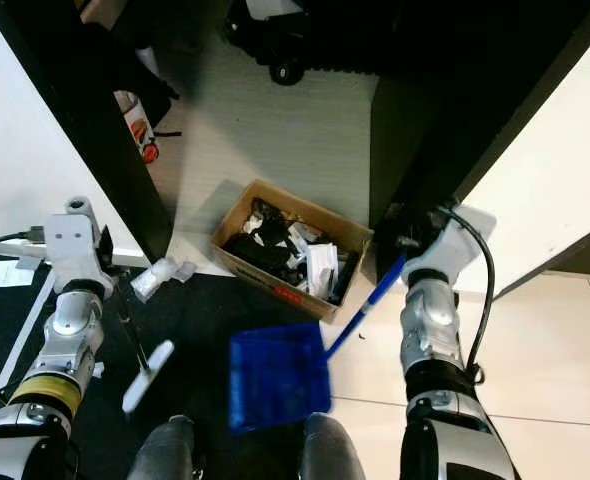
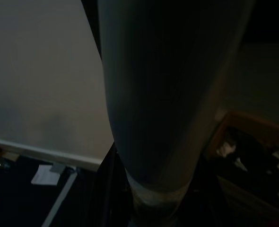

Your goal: Sweep floor

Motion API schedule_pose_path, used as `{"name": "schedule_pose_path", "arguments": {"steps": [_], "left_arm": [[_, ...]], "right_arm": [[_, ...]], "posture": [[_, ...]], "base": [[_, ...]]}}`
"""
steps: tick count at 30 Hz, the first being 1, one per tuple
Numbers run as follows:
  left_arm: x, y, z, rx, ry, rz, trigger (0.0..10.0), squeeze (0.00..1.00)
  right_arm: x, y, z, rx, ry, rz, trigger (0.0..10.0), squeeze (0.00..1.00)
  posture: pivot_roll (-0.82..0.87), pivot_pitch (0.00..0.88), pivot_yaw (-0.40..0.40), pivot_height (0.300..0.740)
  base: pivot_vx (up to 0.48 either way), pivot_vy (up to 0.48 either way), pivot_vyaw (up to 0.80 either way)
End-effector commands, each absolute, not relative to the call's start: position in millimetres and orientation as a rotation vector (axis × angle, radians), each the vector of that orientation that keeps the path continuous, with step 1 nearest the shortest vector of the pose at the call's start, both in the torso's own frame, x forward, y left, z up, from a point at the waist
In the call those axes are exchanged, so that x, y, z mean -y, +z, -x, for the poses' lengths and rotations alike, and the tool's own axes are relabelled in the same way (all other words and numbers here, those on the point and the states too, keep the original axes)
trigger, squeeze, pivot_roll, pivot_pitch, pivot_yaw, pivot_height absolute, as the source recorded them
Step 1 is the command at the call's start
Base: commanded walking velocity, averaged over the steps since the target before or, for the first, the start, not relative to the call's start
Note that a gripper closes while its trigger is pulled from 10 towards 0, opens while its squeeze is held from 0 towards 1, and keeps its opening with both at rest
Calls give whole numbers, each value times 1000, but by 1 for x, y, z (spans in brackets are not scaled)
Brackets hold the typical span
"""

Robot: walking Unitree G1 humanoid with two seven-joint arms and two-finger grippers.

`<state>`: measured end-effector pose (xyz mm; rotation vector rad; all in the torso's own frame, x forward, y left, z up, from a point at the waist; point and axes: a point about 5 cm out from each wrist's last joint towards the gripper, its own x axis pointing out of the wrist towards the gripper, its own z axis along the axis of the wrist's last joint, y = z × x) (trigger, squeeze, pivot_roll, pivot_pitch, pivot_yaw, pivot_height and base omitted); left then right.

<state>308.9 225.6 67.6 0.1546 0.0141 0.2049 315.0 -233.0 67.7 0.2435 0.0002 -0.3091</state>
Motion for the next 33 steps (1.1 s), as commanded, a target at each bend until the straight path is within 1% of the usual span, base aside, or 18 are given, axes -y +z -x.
{"name": "schedule_pose_path", "arguments": {"steps": [1, 6, 8, 11, 12, 15, 19, 21, 28, 33], "left_arm": [[-222, 76, -312, 39, 201, -146, 10000, 0], [-218, 69, -311, 5, 179, -137, 10000, 0], [-217, 63, -309, -20, 189, -121, 10000, 0], [-218, 58, -306, -32, 217, -123, 10000, 0], [-218, 58, -306, -32, 217, -123, 10000, 0], [-220, 53, -303, -46, 263, -92, 10000, 0], [-222, 49, -300, -57, 294, -79, 10000, 0], [-223, 47, -298, -64, 302, -73, 10000, 0], [-225, 46, -295, -45, 285, -79, 10000, 0], [-230, 47, -296, -55, 277, -79, 10000, 0]], "right_arm": [[237, 64, -310, 6, -342, -249, 10000, 0], [232, 57, -308, -9, -342, -228, 10000, 0], [221, 53, -308, -25, -305, -169, 10000, 0], [207, 48, -309, -42, -250, -125, 10000, 0], [207, 48, -309, -42, -250, -125, 10000, 0], [194, 41, -308, -84, -204, -66, 10000, 0], [187, 39, -308, -91, -164, -24, 10000, 0], [182, 38, -307, -91, -142, -17, 10000, 0], [176, 36, -307, -88, -117, -38, 10000, 0], [174, 38, -309, -86, -146, -67, 10000, 0]], "posture": [[-4, 95, 8, 740], [-3, 95, 12, 740], [-6, 95, 11, 740], [-2, 95, 7, 740], [-2, 95, 7, 740], [-1, 91, 5, 740], [0, 86, 2, 740], [-1, 84, 1, 740], [12, 74, -8, 740], [19, 71, -6, 740]], "base": [[0, 0, 0], [0, 0, 0], [0, 0, 0], [0, 0, 0], [0, 0, 0], [0, 0, 0], [0, 0, 0], [0, 0, 0], [0, 0, 0], [0, 0, 0]]}}
